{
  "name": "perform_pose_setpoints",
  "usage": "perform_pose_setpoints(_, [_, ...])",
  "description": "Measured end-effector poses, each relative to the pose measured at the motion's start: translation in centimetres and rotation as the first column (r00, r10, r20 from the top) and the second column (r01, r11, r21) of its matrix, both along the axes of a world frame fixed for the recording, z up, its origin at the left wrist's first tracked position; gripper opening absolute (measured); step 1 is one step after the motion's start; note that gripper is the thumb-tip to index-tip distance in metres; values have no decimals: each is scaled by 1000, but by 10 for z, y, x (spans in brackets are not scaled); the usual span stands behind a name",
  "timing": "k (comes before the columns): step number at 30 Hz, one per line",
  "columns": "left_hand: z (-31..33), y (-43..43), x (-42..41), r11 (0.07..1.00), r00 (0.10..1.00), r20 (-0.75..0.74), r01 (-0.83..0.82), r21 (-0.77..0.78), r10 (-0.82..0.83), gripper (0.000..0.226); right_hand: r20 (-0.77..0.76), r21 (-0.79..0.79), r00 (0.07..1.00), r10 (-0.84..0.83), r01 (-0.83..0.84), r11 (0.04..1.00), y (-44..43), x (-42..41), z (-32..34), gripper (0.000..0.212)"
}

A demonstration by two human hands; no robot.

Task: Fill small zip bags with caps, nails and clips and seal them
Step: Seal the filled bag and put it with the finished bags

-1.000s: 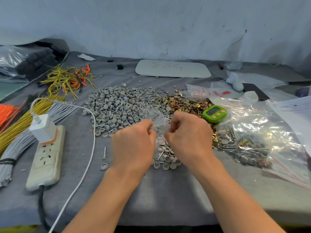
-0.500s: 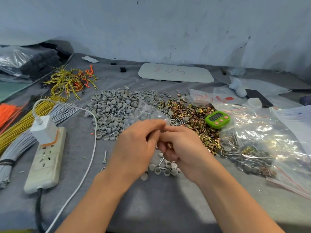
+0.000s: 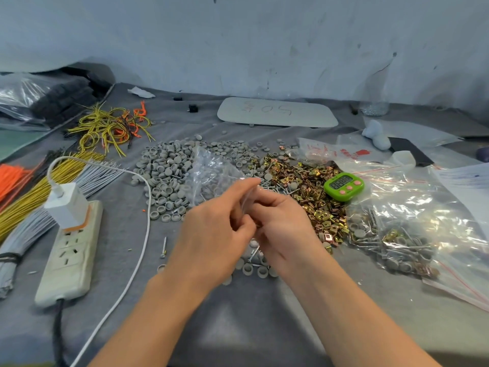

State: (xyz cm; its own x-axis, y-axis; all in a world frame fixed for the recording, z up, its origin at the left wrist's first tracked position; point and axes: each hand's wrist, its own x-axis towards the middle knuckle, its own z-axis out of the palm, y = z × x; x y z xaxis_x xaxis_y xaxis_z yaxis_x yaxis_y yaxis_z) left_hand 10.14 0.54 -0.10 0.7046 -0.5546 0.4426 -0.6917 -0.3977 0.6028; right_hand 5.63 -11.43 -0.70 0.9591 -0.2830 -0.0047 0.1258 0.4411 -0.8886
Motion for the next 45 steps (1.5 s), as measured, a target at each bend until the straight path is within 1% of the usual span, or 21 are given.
perform_pose_setpoints(2, [-2,0,-3,1000,1000,-17,-10,-22,9,71,33,-208,995,-92,97,973,1,2,-2,39])
perform_pose_setpoints(4, [-3,-1,-4,1000,999,-40,-5,-24,4,77,33,-297,990,-140,144,944,0,4,-3,40])
perform_pose_setpoints(7, [-2,-2,-3,999,999,-39,-20,-35,19,76,-29,-375,984,-178,154,914,-3,5,-5,41])
perform_pose_setpoints(11, [3,-1,-8,997,997,34,-63,-41,65,65,-141,-382,988,-60,2,924,-9,2,-6,34])
perform_pose_setpoints(14, [1,5,3,987,975,210,-98,128,70,75,-191,-345,981,28,-93,934,-11,0,-7,36])
perform_pose_setpoints(16, [-1,8,9,944,970,244,-89,318,9,89,-190,-266,981,36,-87,960,-13,1,-8,38])
perform_pose_setpoints(18, [-7,6,10,895,968,246,-72,440,-43,104,-189,-197,978,86,-124,973,-17,0,-7,30])
perform_pose_setpoints(20, [-12,2,9,905,967,251,-75,419,-36,103,-179,-144,964,198,-225,964,-21,-3,-5,26])
perform_pose_setpoints(22, [-15,2,12,946,962,271,-107,307,21,85,-175,-168,952,252,-281,945,-20,-2,-1,26])
perform_pose_setpoints(24, [-17,8,17,958,950,294,-180,225,109,72,-189,-225,968,166,-207,952,-18,2,3,23])
perform_pose_setpoints(25, [-18,11,20,952,942,298,-222,211,154,69,-211,-298,976,47,-110,948,-19,5,4,25])
perform_pose_setpoints(26, [-19,14,23,945,935,297,-259,202,193,66,-235,-436,964,-121,7,900,-23,7,2,31])
perform_pose_setpoints(27, [-18,16,26,941,931,292,-280,189,218,61,-233,-613,924,-304,103,784,-27,8,1,34])
perform_pose_setpoints(28, [-17,16,28,944,932,280,-284,170,230,54,-200,-762,879,-433,138,632,-31,8,1,34])
perform_pose_setpoints(29, [-16,16,30,949,937,263,-278,150,232,48,-165,-852,863,-478,119,509,-34,8,0,32])
perform_pose_setpoints(31, [-13,15,30,957,948,227,-259,131,225,44,-166,-940,897,-409,-19,341,-35,11,-4,44])
perform_pose_setpoints(33, [-12,13,27,965,953,220,-236,118,207,44,-226,-972,906,-357,-185,147,-34,16,-9,56])
perform_pose_setpoints(34, [-12,13,26,969,956,219,-221,107,194,46,-259,-966,897,-358,-248,77,-31,19,-9,56])
perform_pose_setpoints(36, [-11,15,26,977,969,182,-188,98,168,56,-289,-952,887,-361,-307,8,-26,24,-8,52])
perform_pose_setpoints(39, [-8,21,31,984,984,103,-157,84,149,65,-316,-942,867,-386,-334,23,-16,30,-4,45])
perform_pose_setpoints(45, [-11,25,39,970,970,37,-240,-37,242,42,-332,-929,857,-394,-369,-17,-2,41,-4,37])
